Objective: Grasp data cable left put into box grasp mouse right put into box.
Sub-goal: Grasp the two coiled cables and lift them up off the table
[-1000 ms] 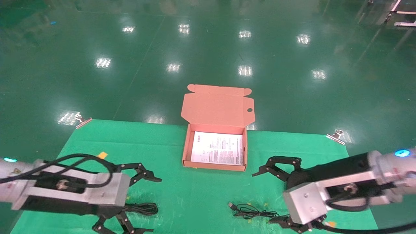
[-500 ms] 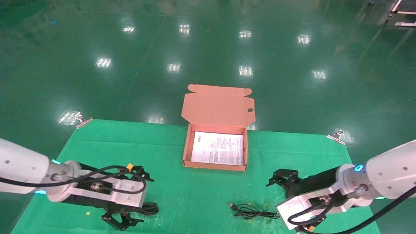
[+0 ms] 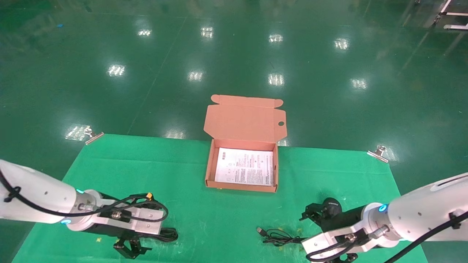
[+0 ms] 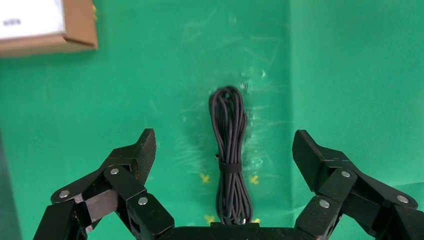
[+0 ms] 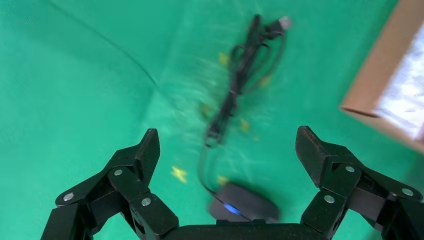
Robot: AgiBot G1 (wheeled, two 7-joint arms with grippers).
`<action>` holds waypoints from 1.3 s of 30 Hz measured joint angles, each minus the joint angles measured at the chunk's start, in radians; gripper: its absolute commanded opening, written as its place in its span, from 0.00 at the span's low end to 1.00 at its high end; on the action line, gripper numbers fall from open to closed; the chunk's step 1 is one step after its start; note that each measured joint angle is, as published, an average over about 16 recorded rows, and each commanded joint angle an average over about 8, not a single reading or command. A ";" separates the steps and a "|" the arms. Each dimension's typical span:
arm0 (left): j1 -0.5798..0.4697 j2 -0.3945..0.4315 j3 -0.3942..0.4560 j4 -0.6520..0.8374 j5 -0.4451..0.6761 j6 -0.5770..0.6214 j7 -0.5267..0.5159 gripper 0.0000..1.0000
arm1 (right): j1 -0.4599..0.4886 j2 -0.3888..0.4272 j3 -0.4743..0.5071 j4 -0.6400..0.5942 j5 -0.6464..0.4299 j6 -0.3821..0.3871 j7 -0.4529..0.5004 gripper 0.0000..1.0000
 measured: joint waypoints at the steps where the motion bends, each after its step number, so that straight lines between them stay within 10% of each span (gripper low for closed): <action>1: 0.000 0.004 0.001 0.015 0.005 -0.007 0.002 1.00 | -0.006 -0.002 -0.001 -0.004 -0.003 0.005 0.006 1.00; 30: -0.042 0.146 -0.007 0.547 -0.005 -0.132 0.162 0.92 | -0.047 -0.177 -0.009 -0.422 -0.008 0.182 -0.061 1.00; 37: -0.052 0.163 -0.006 0.612 -0.005 -0.147 0.202 0.05 | -0.051 -0.203 -0.014 -0.469 -0.027 0.227 -0.082 0.16; 39: -0.054 0.165 -0.006 0.620 -0.005 -0.149 0.207 0.00 | -0.052 -0.207 -0.015 -0.475 -0.030 0.232 -0.084 0.00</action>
